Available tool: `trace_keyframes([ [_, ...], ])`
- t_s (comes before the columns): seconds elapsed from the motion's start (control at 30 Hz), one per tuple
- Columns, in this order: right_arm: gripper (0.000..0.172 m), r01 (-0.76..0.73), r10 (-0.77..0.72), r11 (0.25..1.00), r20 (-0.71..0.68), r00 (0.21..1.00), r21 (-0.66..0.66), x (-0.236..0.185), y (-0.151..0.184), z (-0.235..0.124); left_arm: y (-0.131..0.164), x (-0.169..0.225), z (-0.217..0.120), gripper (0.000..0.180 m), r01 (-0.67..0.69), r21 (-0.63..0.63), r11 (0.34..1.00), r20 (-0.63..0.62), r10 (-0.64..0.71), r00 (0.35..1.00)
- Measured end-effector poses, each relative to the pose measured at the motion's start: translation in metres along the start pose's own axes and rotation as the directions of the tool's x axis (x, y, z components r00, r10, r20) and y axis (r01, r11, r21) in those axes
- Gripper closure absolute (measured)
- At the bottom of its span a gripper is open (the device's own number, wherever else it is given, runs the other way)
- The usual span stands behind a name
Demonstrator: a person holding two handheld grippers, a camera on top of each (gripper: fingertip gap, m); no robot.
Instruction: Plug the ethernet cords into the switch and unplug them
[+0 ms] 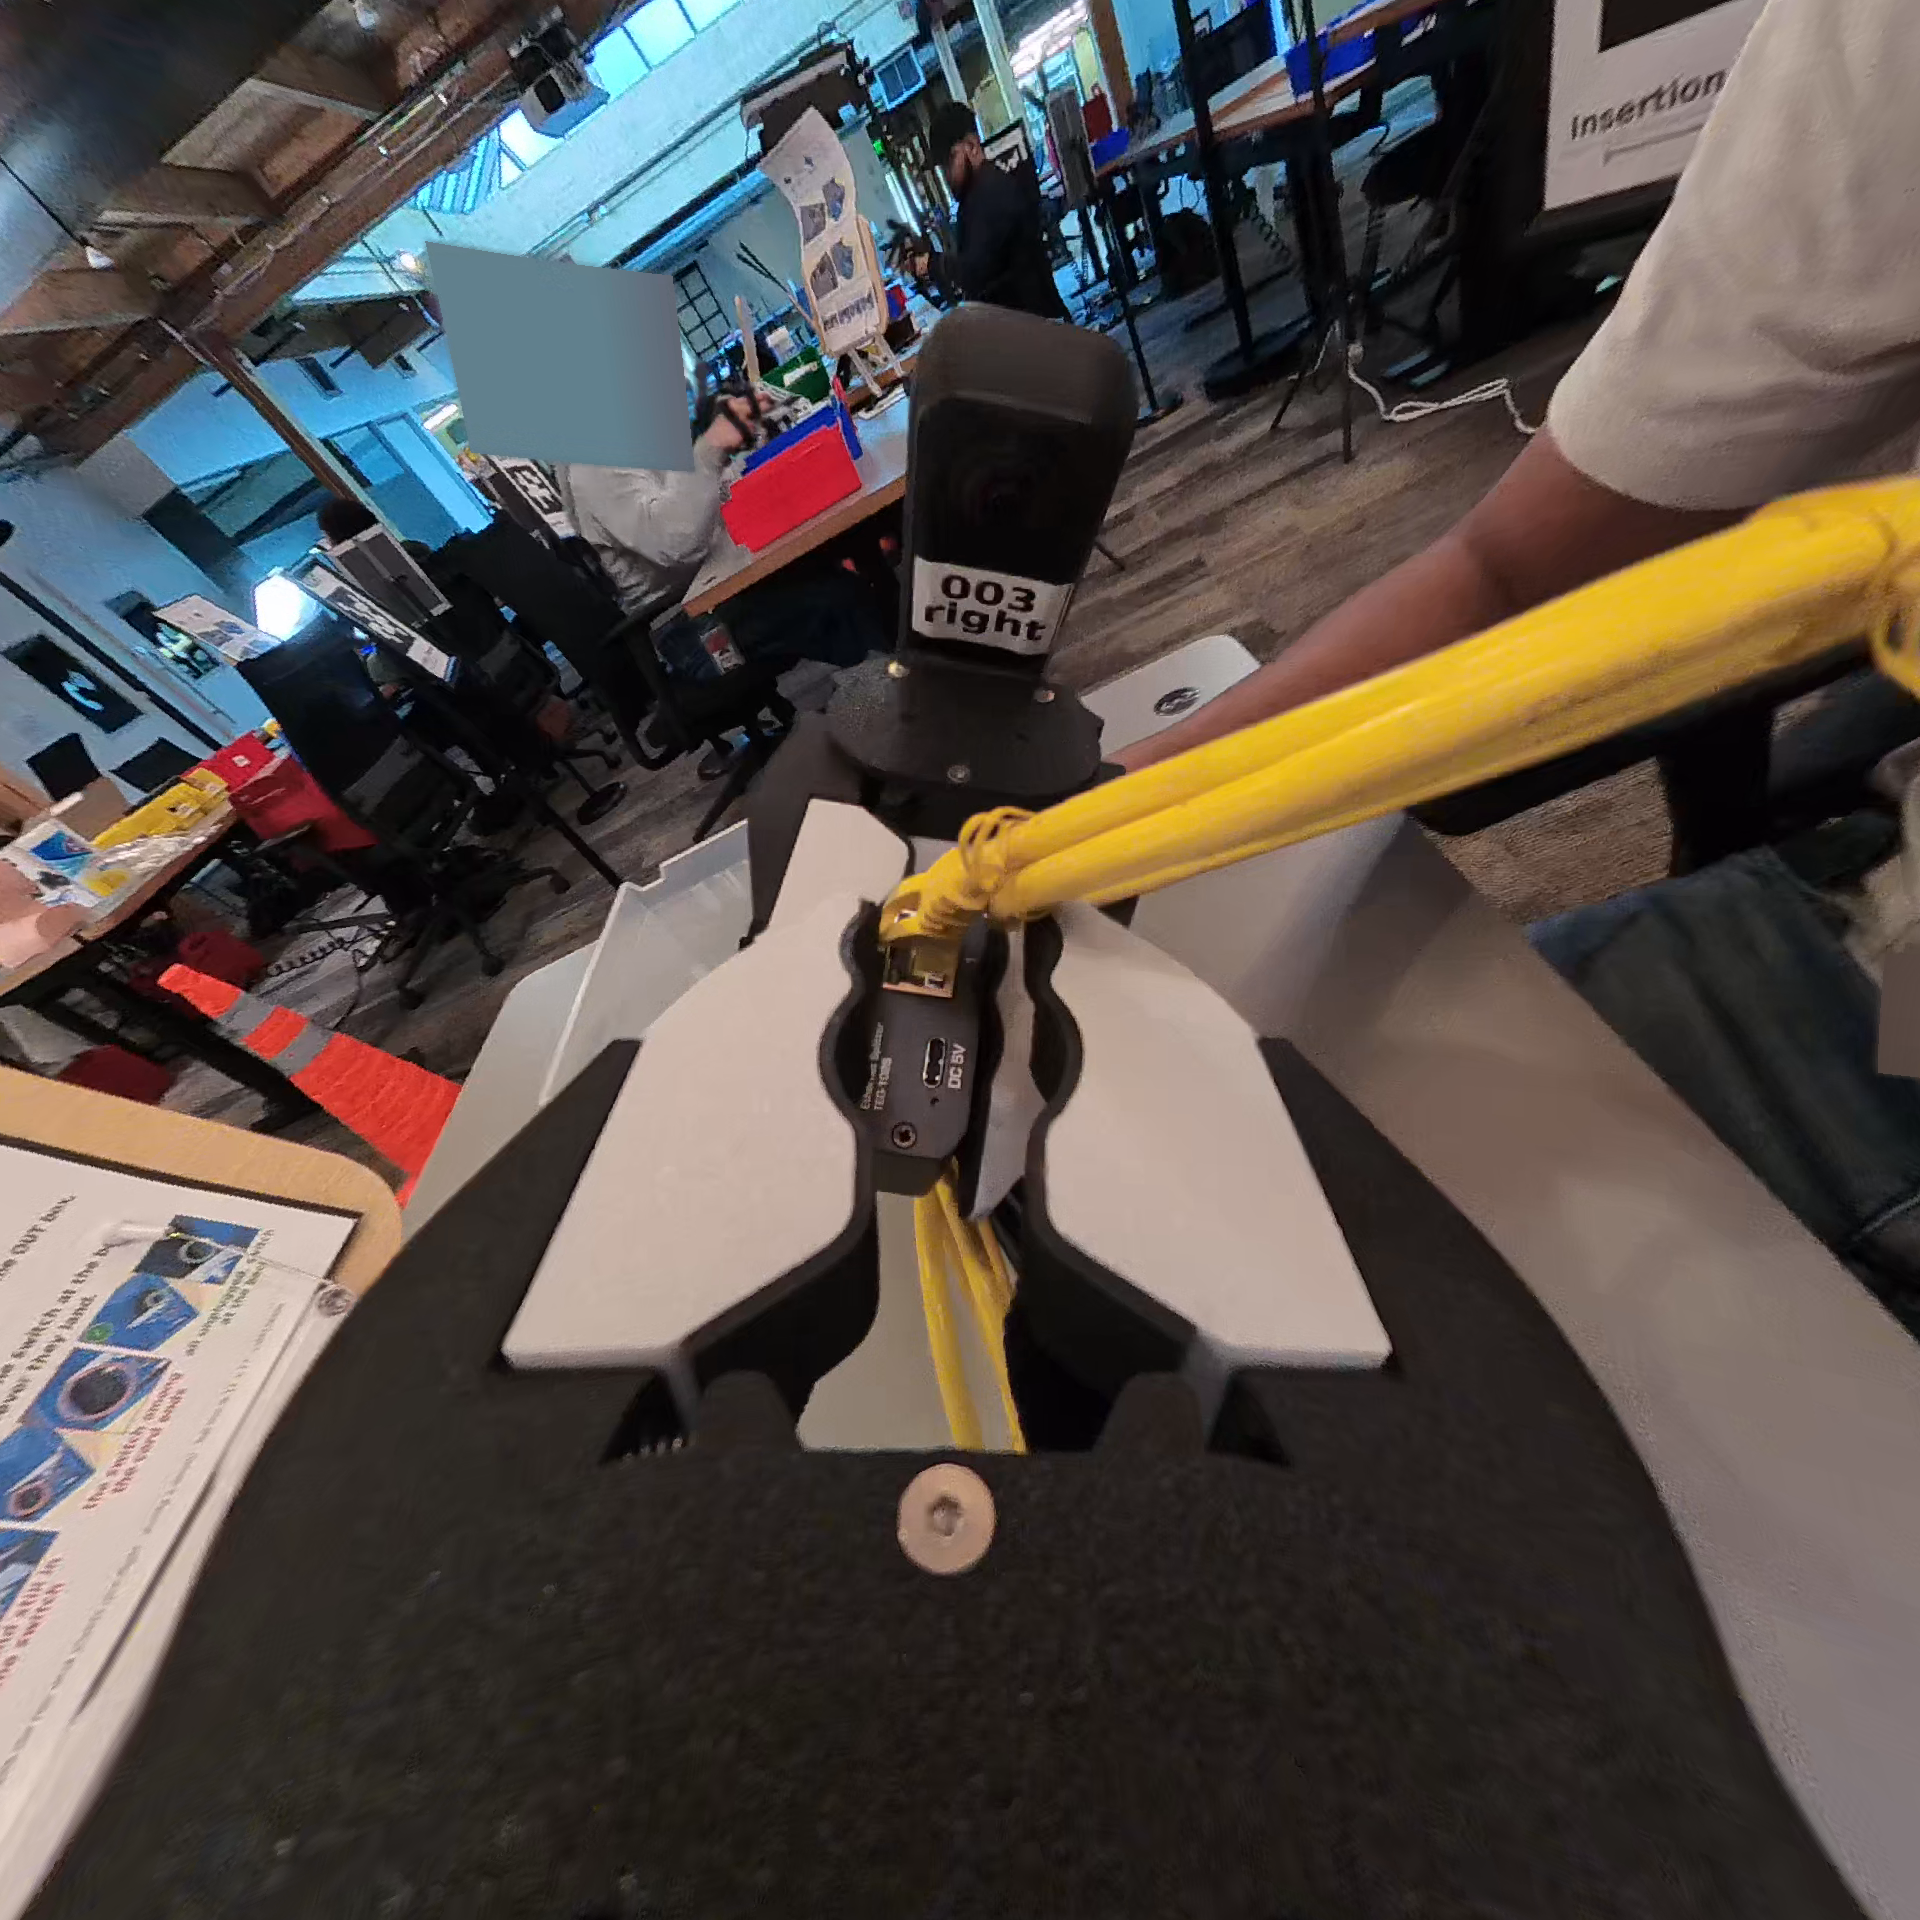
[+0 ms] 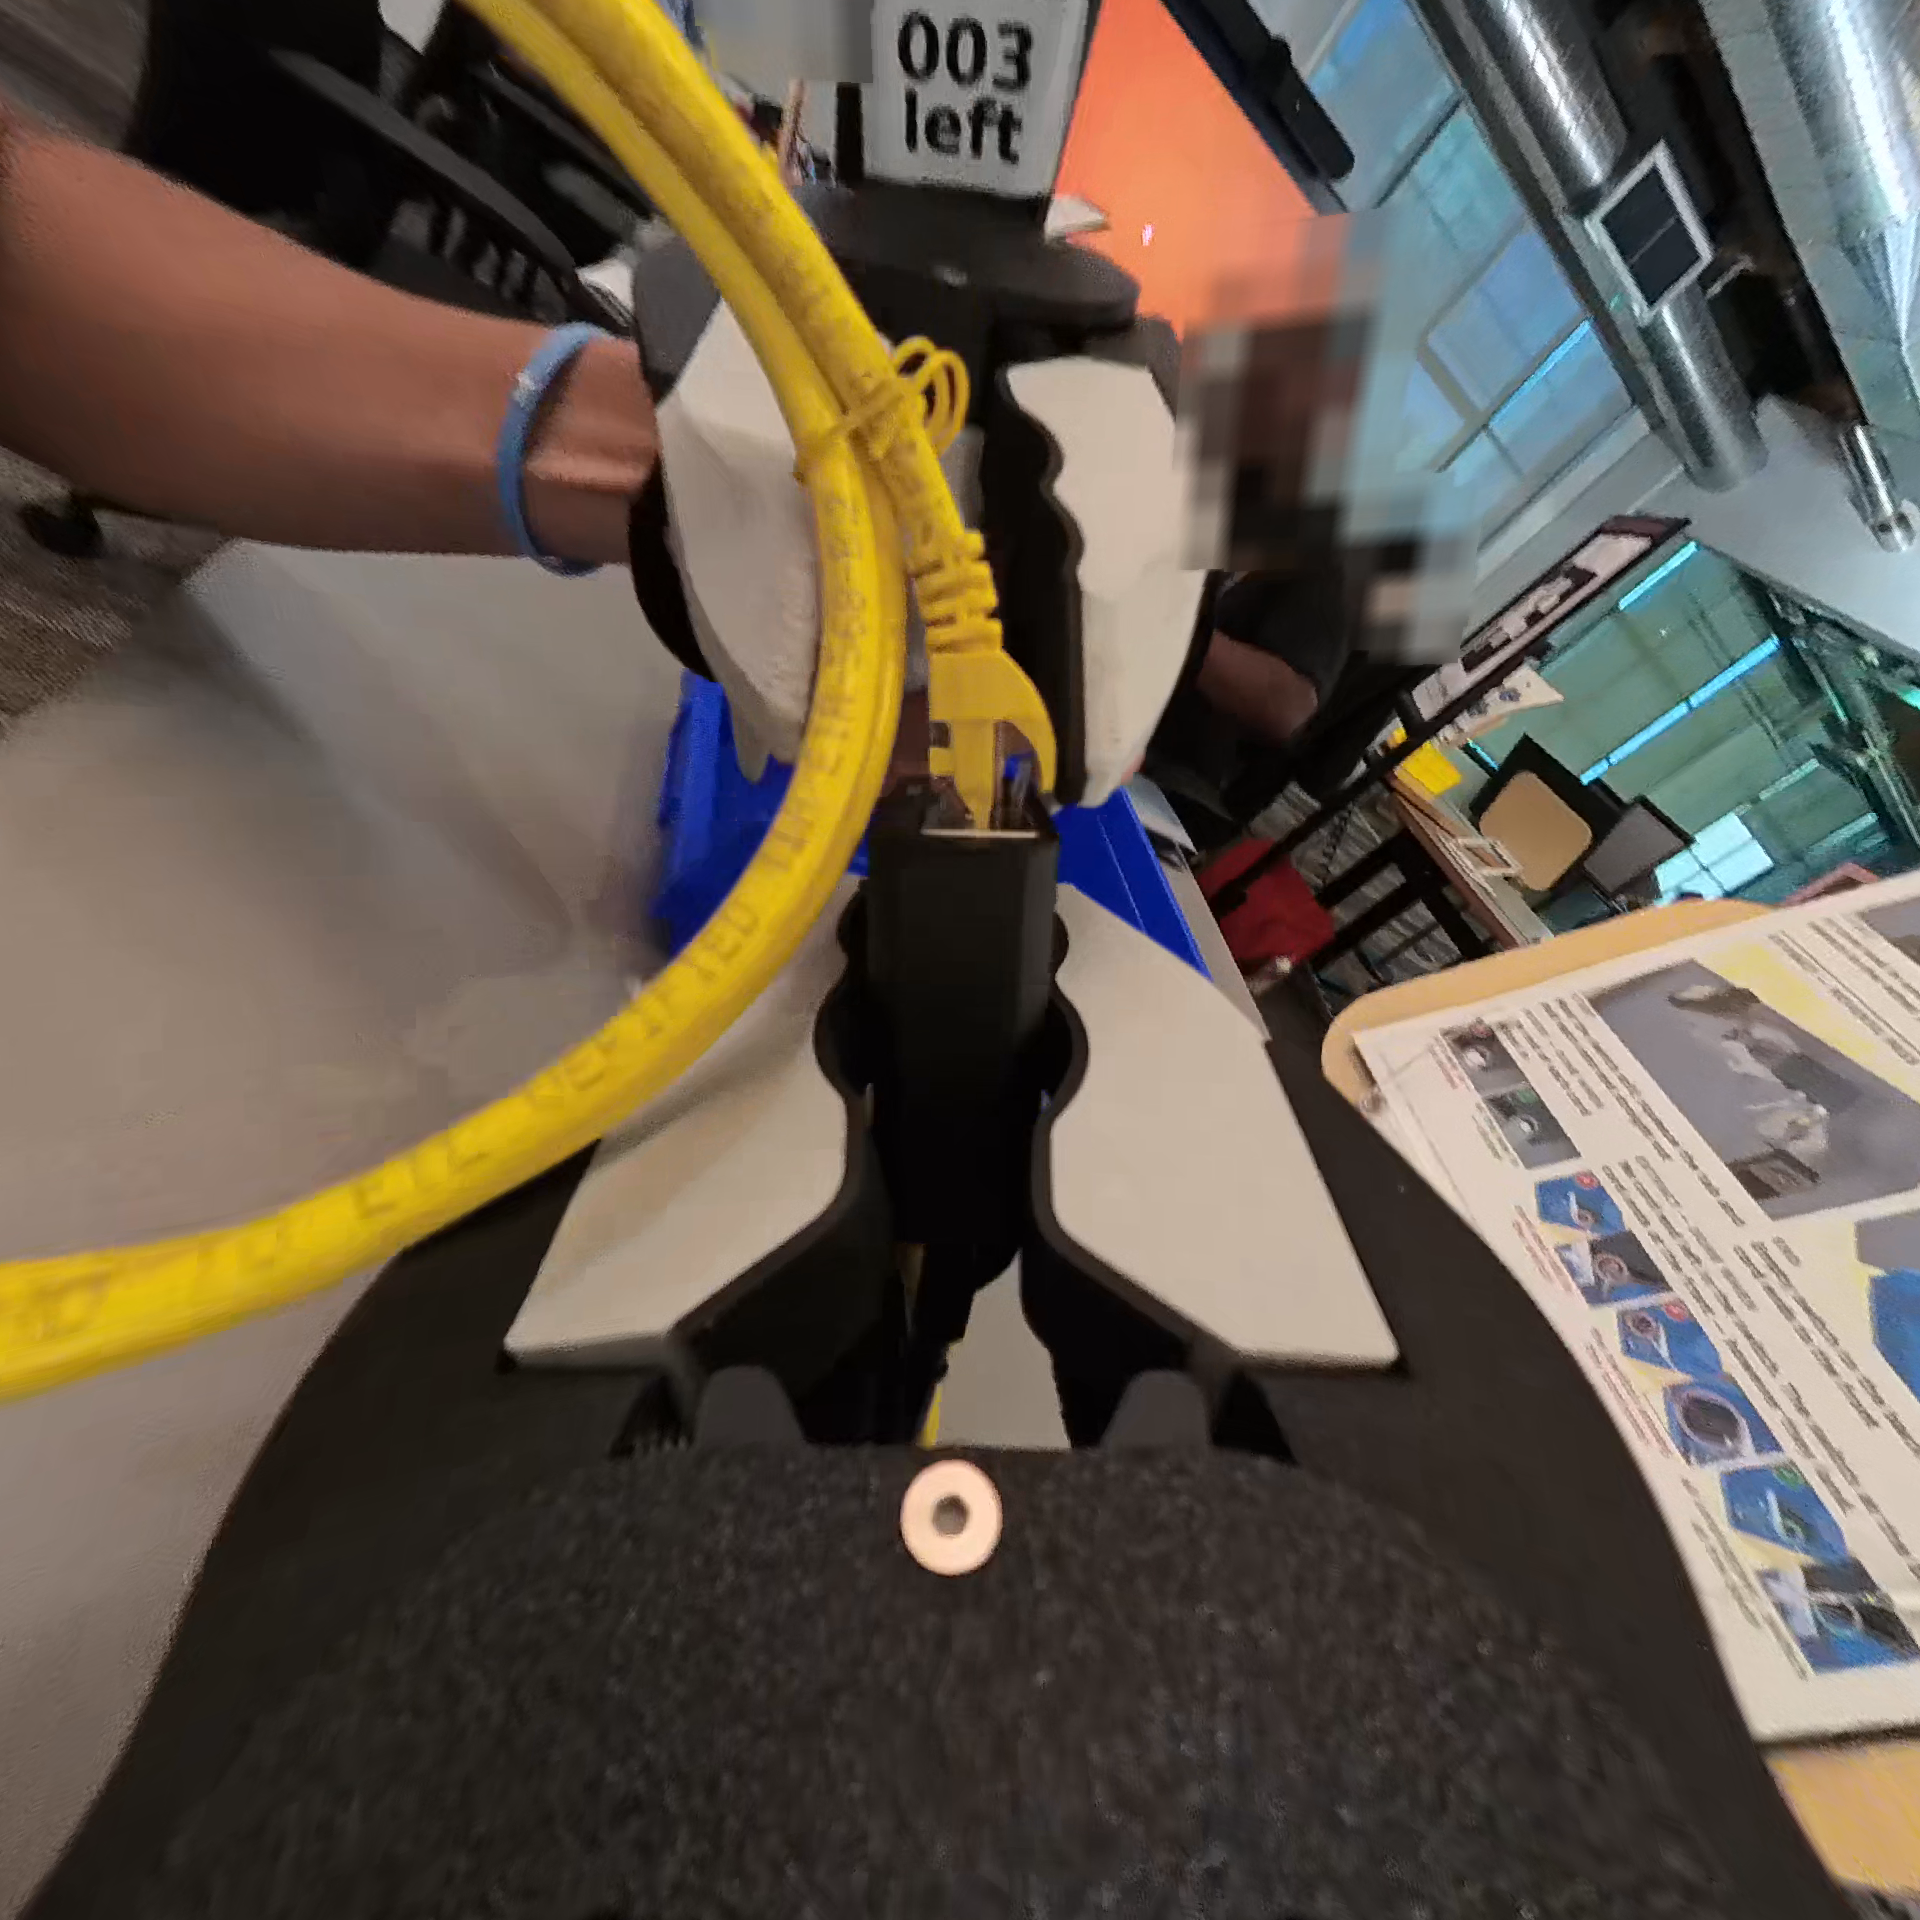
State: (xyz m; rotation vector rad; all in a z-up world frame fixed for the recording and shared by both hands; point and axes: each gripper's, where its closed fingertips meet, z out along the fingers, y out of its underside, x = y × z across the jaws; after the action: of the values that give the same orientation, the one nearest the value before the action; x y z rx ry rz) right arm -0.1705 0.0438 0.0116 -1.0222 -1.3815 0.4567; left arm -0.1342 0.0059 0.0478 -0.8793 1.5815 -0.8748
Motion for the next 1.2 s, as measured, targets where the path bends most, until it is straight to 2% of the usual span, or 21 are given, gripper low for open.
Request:
trace_keyframes([
  [0.13,0.142,0.035,-0.038,0.993,-0.025,0.999,-0.108,0.004,0.013,0.0,0.006,-0.002,0.004,0.155,-0.04,0.007,0.999,0.022,0.04,0.999],
  [0.27,0.146,0.067,-0.072,0.99,-0.035,0.997,-0.125,0.005,0.017,0.0,0.006,-0.001,0.014,0.155,-0.044,0.003,0.999,0.043,0.044,0.998],
  [0.33,0.145,0.063,-0.066,0.993,-0.027,0.997,-0.1,0.003,0.018,-0.001,0.005,0.0,0.02,0.154,-0.028,-0.025,0.999,0.033,0.029,0.999],
  [0.43,0.145,-0.014,0.013,0.999,0.019,1.0,0.039,-0.001,0.005,-0.006,-0.004,0.001,0.023,0.154,-0.028,-0.035,0.999,0.029,0.029,0.999],
  [0.53,0.141,-0.109,0.096,0.984,0.093,0.991,0.142,-0.005,-0.01,-0.011,-0.011,0.0,0.016,0.155,-0.09,-0.073,0.993,0.052,0.094,0.994],
  [0.57,0.145,-0.126,0.109,0.977,0.104,0.989,0.174,-0.006,-0.014,-0.013,-0.013,0.0,0.013,0.156,-0.102,-0.077,0.992,0.052,0.106,0.993],
  [0.63,0.141,-0.15,0.126,0.964,0.12,0.985,0.22,-0.006,-0.022,-0.015,-0.014,-0.001,0.006,0.156,-0.106,-0.089,0.99,0.039,0.11,0.993],
  [0.7,0.144,-0.17,0.137,0.951,0.14,0.981,0.257,-0.008,-0.029,-0.017,-0.015,0.0,-0.002,0.156,-0.092,-0.084,0.992,0.018,0.094,0.995],
  [0.83,0.142,-0.199,0.157,0.943,0.173,0.972,0.265,-0.012,-0.035,-0.015,-0.017,0.001,-0.005,0.154,-0.04,-0.046,0.998,0.0,0.04,0.999],
  [1.2,0.141,-0.169,0.135,0.961,0.164,0.977,0.219,-0.019,-0.031,-0.004,-0.009,0.01,0.003,0.157,-0.108,-0.09,0.99,-0.015,0.107,0.994],
])
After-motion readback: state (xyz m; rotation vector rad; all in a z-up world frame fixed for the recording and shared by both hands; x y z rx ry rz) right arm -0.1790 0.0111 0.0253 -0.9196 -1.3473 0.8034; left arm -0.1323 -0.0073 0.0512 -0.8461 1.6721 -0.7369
